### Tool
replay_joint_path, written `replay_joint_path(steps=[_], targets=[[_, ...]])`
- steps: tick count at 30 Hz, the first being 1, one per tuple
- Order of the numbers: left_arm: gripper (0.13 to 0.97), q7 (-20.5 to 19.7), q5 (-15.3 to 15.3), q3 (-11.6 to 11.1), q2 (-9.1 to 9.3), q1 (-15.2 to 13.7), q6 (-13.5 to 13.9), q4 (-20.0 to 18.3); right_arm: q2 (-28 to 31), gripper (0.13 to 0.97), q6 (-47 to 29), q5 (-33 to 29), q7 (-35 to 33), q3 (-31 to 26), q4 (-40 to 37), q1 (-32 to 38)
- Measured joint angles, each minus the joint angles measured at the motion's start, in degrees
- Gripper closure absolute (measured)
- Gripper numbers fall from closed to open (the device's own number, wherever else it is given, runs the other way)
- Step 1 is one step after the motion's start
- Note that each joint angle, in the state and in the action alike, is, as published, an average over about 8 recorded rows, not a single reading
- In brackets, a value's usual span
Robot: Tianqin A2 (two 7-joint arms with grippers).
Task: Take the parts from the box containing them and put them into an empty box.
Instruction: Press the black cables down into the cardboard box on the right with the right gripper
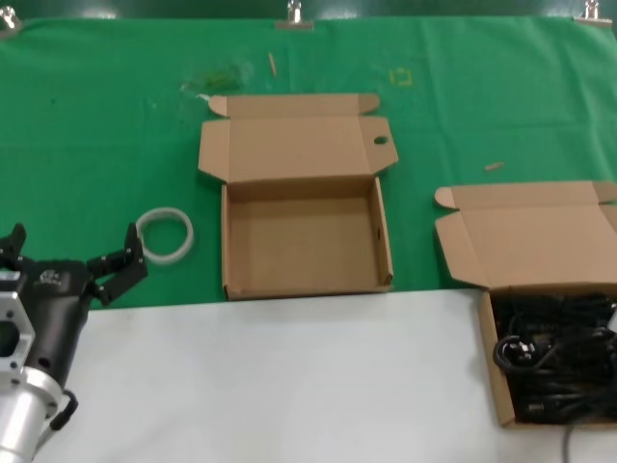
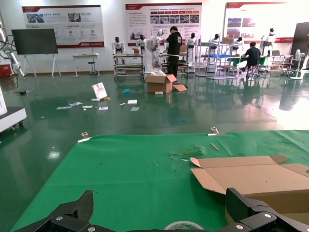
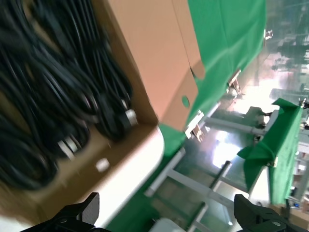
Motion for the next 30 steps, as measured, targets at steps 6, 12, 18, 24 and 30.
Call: replay_joint_path(steps=[6, 12, 18, 24, 30], targets=[[0.132, 0.00, -0.01, 0.00, 0.00, 0.00, 0.00, 0.00, -1.00, 0.129, -2.83, 0.11, -11.41, 7.56, -1.04, 1.31], [0.132, 0.00, -0.01, 0.00, 0.00, 0.00, 0.00, 0.00, -2.32, 0.129, -5.28, 0.14, -16.66, 10.78, -3.35, 2.66], [0.132, 0.00, -0.01, 0.00, 0.00, 0.00, 0.00, 0.00, -4.04, 0.129, -6.25, 0.15, -16.36, 9.75, -4.85, 3.38], [0.132, 0.01, -0.01, 0.00, 0.00, 0.00, 0.00, 0.00, -5.66, 0.129, -6.61, 0.15, -13.73, 6.68, -5.61, 3.53], [0.132, 0.01, -0.01, 0.00, 0.00, 0.00, 0.00, 0.00, -6.68, 0.129, -6.97, 0.15, -11.17, 3.77, -6.15, 3.06]])
